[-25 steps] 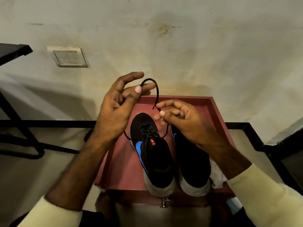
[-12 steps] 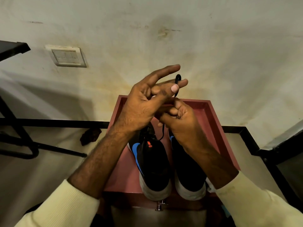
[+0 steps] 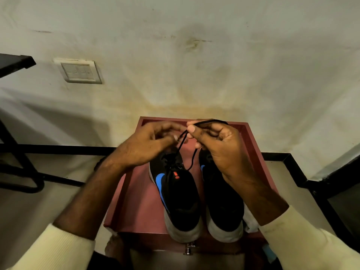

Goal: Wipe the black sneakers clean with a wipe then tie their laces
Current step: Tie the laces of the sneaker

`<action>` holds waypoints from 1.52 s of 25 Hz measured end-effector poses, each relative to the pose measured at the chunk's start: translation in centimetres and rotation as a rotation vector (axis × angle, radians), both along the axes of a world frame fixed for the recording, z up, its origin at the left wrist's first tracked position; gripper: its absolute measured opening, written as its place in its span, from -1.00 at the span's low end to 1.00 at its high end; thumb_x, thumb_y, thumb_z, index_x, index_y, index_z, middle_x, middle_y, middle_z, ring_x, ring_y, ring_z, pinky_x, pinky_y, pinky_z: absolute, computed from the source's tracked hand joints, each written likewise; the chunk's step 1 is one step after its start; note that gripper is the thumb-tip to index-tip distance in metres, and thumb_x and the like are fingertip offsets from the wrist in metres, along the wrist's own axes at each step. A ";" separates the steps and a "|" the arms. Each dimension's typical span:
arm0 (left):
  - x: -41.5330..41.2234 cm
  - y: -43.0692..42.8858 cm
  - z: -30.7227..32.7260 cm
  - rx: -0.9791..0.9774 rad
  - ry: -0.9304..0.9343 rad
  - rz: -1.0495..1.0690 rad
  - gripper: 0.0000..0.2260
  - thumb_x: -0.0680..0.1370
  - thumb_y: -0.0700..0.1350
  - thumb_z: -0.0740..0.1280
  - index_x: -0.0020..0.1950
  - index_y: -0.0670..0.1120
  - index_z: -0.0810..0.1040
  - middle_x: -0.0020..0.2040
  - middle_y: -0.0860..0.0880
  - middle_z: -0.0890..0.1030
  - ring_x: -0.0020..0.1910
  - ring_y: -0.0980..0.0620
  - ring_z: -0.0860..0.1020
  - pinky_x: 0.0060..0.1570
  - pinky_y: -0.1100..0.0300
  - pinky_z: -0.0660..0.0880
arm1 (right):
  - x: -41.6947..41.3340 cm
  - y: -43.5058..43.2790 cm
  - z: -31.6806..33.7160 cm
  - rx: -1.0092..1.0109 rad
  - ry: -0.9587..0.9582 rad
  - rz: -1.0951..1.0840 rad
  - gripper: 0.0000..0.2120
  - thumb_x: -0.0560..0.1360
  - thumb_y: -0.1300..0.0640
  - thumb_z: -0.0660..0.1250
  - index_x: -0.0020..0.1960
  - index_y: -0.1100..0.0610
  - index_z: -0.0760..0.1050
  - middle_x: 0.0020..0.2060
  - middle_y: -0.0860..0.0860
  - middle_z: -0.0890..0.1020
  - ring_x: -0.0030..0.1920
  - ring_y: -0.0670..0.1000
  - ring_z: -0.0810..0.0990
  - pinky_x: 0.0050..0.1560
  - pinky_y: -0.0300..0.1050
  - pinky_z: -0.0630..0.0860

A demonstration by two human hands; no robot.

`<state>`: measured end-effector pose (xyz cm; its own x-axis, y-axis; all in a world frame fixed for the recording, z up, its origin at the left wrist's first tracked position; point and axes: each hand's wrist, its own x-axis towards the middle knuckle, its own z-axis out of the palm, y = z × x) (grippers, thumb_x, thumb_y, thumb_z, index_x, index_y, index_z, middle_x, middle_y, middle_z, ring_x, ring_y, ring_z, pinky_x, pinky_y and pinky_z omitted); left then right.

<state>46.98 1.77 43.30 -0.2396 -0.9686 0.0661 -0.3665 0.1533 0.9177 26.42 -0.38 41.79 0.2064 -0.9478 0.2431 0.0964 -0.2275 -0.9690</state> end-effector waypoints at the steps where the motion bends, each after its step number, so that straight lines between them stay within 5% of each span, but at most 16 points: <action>1: 0.2 0.4 -0.4 0.063 -0.009 -0.096 -0.77 0.68 -0.18 0.29 0.30 -0.03 0.61 0.06 0.00 0.74 0.08 0.05 0.70 0.18 0.06 0.58 | 0.0 0.0 0.1 0.001 -0.004 -0.007 -0.82 0.55 0.23 0.48 0.14 0.25 0.71 -0.09 0.16 0.77 -0.24 0.00 0.64 -0.19 -0.26 0.58; 5: 0.3 1.1 -0.4 0.027 0.066 -0.075 -0.78 0.65 -0.07 0.34 0.21 -0.12 0.68 0.06 -0.11 0.74 0.11 -0.10 0.69 0.24 -0.01 0.60 | 0.7 0.2 0.3 0.026 -0.026 0.036 -0.83 0.55 0.23 0.47 0.13 0.22 0.71 -0.19 0.19 0.71 -0.31 -0.07 0.60 -0.26 -0.31 0.53; 11: 2.1 1.1 0.0 -0.015 0.243 0.215 -0.80 0.60 -0.06 0.38 0.14 -0.10 0.72 0.00 -0.08 0.76 -0.05 0.00 0.69 -0.01 0.13 0.59 | 1.1 -0.1 -0.4 0.110 0.022 0.058 -0.83 0.57 0.12 0.47 0.12 0.15 0.71 -0.15 0.06 0.75 -0.36 -0.03 0.55 -0.36 -0.28 0.45; 15: 1.9 1.1 -0.3 -0.088 0.231 0.229 -0.74 0.67 -0.12 0.30 0.34 -0.02 0.62 0.19 0.02 0.71 0.19 0.06 0.66 0.19 0.12 0.57 | 1.7 -0.2 -0.5 0.176 0.025 0.057 -0.81 0.58 0.12 0.46 0.07 0.24 0.68 -0.18 0.11 0.74 -0.48 -0.10 0.44 -0.44 -0.35 0.39; 18: 1.1 1.3 -0.2 -0.200 0.005 0.132 -0.63 0.62 0.01 0.38 0.43 0.08 0.55 0.28 0.14 0.65 0.32 0.22 0.56 0.35 0.12 0.48 | 2.1 -0.2 -0.6 0.177 0.033 0.072 -0.79 0.58 0.13 0.46 0.08 0.29 0.67 -0.24 0.11 0.72 -0.51 -0.14 0.44 -0.46 -0.35 0.38; 22: 0.6 1.1 -0.2 -0.148 -0.151 0.127 -0.67 0.54 0.17 0.38 0.23 0.09 0.69 0.06 0.16 0.72 0.08 0.25 0.65 0.21 0.10 0.60 | 2.1 -0.3 -0.7 0.162 0.062 0.058 -0.79 0.58 0.13 0.46 0.06 0.28 0.66 -0.27 0.08 0.70 -0.50 -0.18 0.47 -0.45 -0.35 0.38; 26: 1.1 0.9 -0.3 -0.127 -0.240 0.082 -0.67 0.50 0.27 0.32 0.02 0.11 0.76 -0.21 -0.01 0.66 -0.21 0.16 0.52 -0.05 0.19 0.51 | 1.9 -0.5 -0.9 0.160 0.066 0.059 -0.79 0.57 0.08 0.47 0.06 0.23 0.68 -0.22 0.16 0.73 -0.47 -0.09 0.39 -0.43 -0.29 0.35; 29: 1.1 0.7 -0.2 -0.102 -0.165 0.221 -0.65 0.38 0.30 0.41 -0.14 0.05 0.74 -0.19 -0.14 0.61 -0.16 -0.01 0.57 -0.03 0.05 0.58 | 1.9 -0.3 -0.7 0.129 0.109 0.053 -0.80 0.59 0.06 0.45 0.09 0.17 0.67 -0.22 0.12 0.74 -0.47 -0.14 0.46 -0.42 -0.30 0.38; 32: 1.1 0.6 -0.2 -0.138 -0.161 0.321 -0.68 0.32 0.28 0.47 -0.14 0.08 0.76 -0.19 0.04 0.67 -0.12 0.15 0.60 -0.14 0.35 0.53 | 1.8 0.0 -0.7 0.082 0.277 -0.018 -0.70 0.57 -0.04 0.45 0.18 0.12 0.54 -0.19 0.06 0.76 -0.39 -0.21 0.62 -0.35 -0.36 0.47; 36: 1.1 0.5 -0.2 -0.120 -0.076 0.408 -0.77 0.34 0.16 0.55 -0.09 0.09 0.78 -0.22 0.20 0.73 -0.20 0.34 0.65 -0.22 0.53 0.49 | 1.2 0.1 -1.3 -0.027 0.401 -0.070 -0.55 0.49 -0.10 0.54 0.22 -0.01 0.39 -0.14 0.03 0.69 -0.26 -0.07 0.64 -0.19 -0.05 0.65; 38: 0.9 0.7 0.0 -0.212 -0.137 0.371 -0.76 0.34 0.16 0.54 -0.06 0.10 0.77 -0.22 0.24 0.72 -0.16 0.38 0.65 -0.17 0.55 0.48 | 0.7 0.3 -1.3 -0.189 0.511 -0.050 -0.51 0.54 -0.01 0.50 0.39 -0.10 0.37 -0.11 -0.03 0.65 -0.29 -0.17 0.55 -0.29 -0.23 0.54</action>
<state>47.91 2.46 43.26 0.1007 -0.9593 0.2638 -0.5483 0.1678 0.8193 27.15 -0.06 40.48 0.2986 -0.9090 0.2910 -0.3918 -0.3947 -0.8311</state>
